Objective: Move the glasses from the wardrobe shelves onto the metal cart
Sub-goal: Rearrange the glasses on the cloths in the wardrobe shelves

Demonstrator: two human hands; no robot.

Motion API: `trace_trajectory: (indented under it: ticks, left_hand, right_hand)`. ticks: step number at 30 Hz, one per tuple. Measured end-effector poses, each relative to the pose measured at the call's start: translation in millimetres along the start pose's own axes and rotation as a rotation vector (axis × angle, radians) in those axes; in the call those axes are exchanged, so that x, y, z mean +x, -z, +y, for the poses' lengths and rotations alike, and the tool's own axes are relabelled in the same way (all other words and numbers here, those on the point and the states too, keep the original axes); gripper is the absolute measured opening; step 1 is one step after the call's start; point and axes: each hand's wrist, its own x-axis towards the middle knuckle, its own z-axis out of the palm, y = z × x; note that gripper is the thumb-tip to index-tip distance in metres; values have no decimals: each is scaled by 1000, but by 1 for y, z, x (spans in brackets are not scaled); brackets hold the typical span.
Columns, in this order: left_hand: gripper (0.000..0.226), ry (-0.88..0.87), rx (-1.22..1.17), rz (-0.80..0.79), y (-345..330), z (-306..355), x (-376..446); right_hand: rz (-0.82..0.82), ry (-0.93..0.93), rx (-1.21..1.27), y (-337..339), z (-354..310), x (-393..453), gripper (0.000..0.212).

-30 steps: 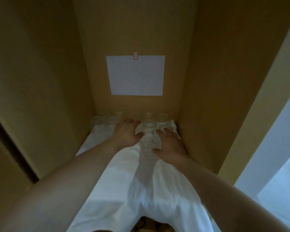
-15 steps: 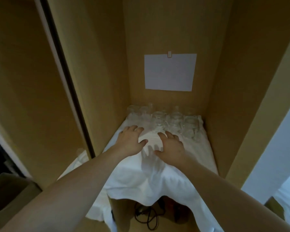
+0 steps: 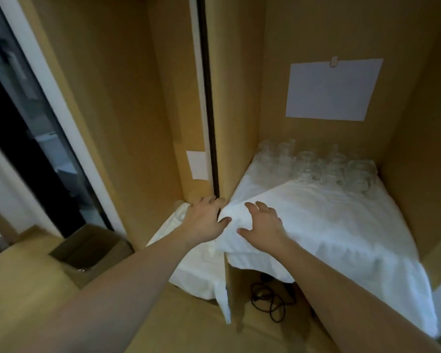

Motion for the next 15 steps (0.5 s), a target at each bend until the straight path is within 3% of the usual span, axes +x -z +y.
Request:
trace_trajectory:
  ticks: [15]
  left_hand:
    - [63, 124, -44, -13, 19, -178, -93]
  right_hand:
    - [-76, 37, 36, -94, -167, -24, 75]
